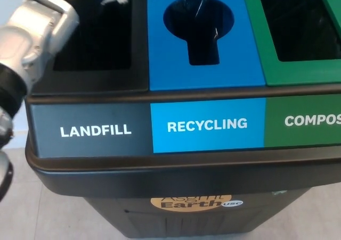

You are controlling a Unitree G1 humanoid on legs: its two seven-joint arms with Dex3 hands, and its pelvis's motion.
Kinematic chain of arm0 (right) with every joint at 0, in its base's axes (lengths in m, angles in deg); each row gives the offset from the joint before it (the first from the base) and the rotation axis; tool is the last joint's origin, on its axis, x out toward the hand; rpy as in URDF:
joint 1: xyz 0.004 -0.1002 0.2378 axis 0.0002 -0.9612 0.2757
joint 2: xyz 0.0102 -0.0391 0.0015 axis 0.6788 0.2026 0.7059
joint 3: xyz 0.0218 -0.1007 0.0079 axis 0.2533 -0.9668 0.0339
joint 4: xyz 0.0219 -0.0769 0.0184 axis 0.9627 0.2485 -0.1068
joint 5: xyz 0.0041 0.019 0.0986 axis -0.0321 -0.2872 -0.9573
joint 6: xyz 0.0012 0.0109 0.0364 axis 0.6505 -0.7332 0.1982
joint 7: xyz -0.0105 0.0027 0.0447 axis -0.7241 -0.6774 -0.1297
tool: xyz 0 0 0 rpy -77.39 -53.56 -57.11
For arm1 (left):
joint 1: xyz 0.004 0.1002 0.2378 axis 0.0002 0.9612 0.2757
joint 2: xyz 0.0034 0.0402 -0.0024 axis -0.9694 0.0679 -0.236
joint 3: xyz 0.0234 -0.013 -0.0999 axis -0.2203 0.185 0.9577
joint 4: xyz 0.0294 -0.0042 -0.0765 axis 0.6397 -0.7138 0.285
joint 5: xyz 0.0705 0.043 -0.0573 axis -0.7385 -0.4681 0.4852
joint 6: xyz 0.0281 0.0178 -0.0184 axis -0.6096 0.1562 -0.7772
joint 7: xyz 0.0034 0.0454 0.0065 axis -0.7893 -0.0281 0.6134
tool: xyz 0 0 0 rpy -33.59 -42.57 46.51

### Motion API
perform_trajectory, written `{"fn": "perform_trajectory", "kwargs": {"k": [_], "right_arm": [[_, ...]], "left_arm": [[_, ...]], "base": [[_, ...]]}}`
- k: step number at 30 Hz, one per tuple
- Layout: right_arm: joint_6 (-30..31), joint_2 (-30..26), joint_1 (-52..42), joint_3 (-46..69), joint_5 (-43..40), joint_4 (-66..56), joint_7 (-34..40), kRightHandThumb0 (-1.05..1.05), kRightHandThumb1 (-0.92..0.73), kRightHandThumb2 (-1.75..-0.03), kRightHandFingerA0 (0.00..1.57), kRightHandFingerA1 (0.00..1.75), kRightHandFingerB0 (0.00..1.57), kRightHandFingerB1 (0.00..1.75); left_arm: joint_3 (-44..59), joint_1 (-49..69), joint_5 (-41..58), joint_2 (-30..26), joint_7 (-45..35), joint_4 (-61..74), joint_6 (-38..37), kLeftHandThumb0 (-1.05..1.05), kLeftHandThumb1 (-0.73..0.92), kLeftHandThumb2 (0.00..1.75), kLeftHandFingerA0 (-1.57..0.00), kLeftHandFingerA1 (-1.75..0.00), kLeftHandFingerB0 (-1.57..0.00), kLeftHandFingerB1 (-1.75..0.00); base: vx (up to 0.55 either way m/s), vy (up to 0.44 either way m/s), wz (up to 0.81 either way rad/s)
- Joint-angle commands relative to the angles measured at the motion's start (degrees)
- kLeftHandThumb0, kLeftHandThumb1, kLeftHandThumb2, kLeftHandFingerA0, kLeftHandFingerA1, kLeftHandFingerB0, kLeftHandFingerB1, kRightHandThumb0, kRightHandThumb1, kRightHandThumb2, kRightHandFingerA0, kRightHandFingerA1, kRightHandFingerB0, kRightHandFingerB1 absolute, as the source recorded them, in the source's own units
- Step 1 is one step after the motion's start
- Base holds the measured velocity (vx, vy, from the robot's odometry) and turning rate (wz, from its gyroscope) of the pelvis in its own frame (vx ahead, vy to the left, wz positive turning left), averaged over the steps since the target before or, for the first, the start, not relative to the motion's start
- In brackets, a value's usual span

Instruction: The robot walks towards the trash can and uses its left hand to grab the trash lying on trashcan and throw it inside

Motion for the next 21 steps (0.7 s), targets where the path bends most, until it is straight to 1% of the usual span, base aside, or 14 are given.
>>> {"fn": "perform_trajectory", "kwargs": {"k": [1,2,3,4,6,7,11,12,14,17,18,19,20,21], "right_arm": [[-1.0,-0.9,-0.3,0.1,-0.1,-0.1,0.3,-0.58,-0.73,-0.63,0.74,0.74,0.53,0.36],[-1.4,-0.9,-0.4,0.2,-0.1,0.0,0.5,-0.56,-0.73,-0.62,0.75,0.70,0.54,0.37],[-1.7,-1.0,-0.5,0.3,-0.1,0.1,0.7,-0.56,-0.73,-0.62,0.75,0.70,0.54,0.37],[-1.7,-0.9,-0.6,0.3,-0.1,0.3,0.9,-0.57,-0.74,-0.62,0.78,0.75,0.54,0.36],[-1.6,-0.9,-0.7,0.3,0.0,0.4,1.0,-0.57,-0.74,-0.62,0.78,0.75,0.54,0.36],[-1.6,-0.9,-0.6,0.3,-0.1,0.5,1.0,-0.55,-0.73,-0.62,0.79,0.76,0.54,0.37],[-1.8,-0.8,-0.6,0.4,-0.1,0.6,1.0,-0.55,-0.73,-0.62,0.79,0.76,0.54,0.37],[-1.8,-0.9,-0.8,0.4,-0.1,0.5,1.0,-0.57,-0.74,-0.63,0.76,0.73,0.53,0.36],[-1.7,-1.0,-1.0,0.4,0.0,0.3,1.0,-0.57,-0.74,-0.63,0.76,0.73,0.53,0.36],[-1.6,-1.1,-0.8,0.3,0.1,0.5,1.0,-0.58,-0.74,-0.63,0.76,0.74,0.53,0.36],[-1.7,-0.8,-1.0,0.5,-0.4,-0.2,0.6,-0.54,-0.72,-0.62,0.77,0.77,0.55,0.37],[-1.7,-0.7,-1.0,0.6,-0.5,-0.4,0.5,-0.54,-0.72,-0.62,0.77,0.77,0.55,0.37],[-1.7,-0.6,-1.0,0.6,-0.7,-0.3,0.3,-0.55,-0.72,-0.62,0.77,0.75,0.55,0.36],[-1.7,-0.5,-1.0,0.6,-0.7,-0.2,0.2,-0.55,-0.72,-0.62,0.77,0.75,0.55,0.36]], "left_arm": [[-0.1,-1.5,0.4,2.7,-10.4,-1.9,-0.7,-0.18,0.59,0.58,-0.74,-1.39,-0.74,-0.85],[0.1,-1.8,1.3,2.7,-14.1,-2.1,-0.8,-0.21,0.62,0.58,-0.62,-0.90,-0.64,-0.48],[0.4,-2.0,2.0,2.8,-17.0,-2.3,-0.9,-0.21,0.62,0.58,-0.62,-0.90,-0.64,-0.48],[0.0,-2.4,1.6,3.0,-21.1,-2.0,1.4,-0.48,0.52,0.56,-0.30,-0.64,-0.33,-0.33],[-0.4,-2.8,0.7,3.2,-25.0,-1.5,4.3,-0.48,0.52,0.56,-0.30,-0.64,-0.33,-0.33],[-1.2,-3.4,-0.3,3.3,-27.5,-1.6,5.9,-0.58,0.51,0.57,-0.10,-0.49,-0.19,-0.29],[-2.0,-4.0,-1.7,3.4,-30.8,-1.6,7.5,-0.58,0.51,0.57,-0.10,-0.49,-0.19,-0.29],[-2.8,-4.4,-2.7,3.4,-31.8,-2.0,7.9,-0.71,0.45,0.55,-0.04,-0.52,-0.12,-0.30],[-3.8,-4.9,-4.0,3.4,-33.1,-2.6,8.5,-0.71,0.45,0.55,-0.04,-0.52,-0.12,-0.30],[-5.4,-5.7,-5.8,3.2,-36.1,-2.8,9.6,-0.78,0.48,0.55,-0.01,-0.44,-0.09,-0.29],[-7.2,-6.3,-7.9,3.4,-40.0,-2.9,11.8,-0.66,0.33,0.86,0.00,-0.34,0.00,-0.30],[-7.7,-6.5,-8.4,3.4,-41.1,-2.9,12.4,-0.66,0.33,0.86,0.00,-0.34,0.00,-0.30],[-8.1,-6.5,-8.7,3.4,-41.9,-2.8,13.0,-0.83,0.45,0.55,0.00,-0.36,-0.06,-0.29],[-8.1,-6.5,-8.7,3.4,-42.2,-2.6,13.2,-0.83,0.45,0.55,0.00,-0.36,-0.06,-0.29]], "base": [[0.00,0.000,0.00],[0.00,0.000,0.00],[0.00,0.000,0.00],[0.00,0.000,0.00],[0.00,0.000,0.00],[0.00,0.000,0.00],[0.00,0.000,0.00],[0.00,0.000,0.00],[0.00,0.000,0.00],[0.00,0.000,0.00],[0.00,0.000,0.00],[0.00,0.000,0.00],[0.00,0.000,0.00],[0.00,0.000,0.00]]}}
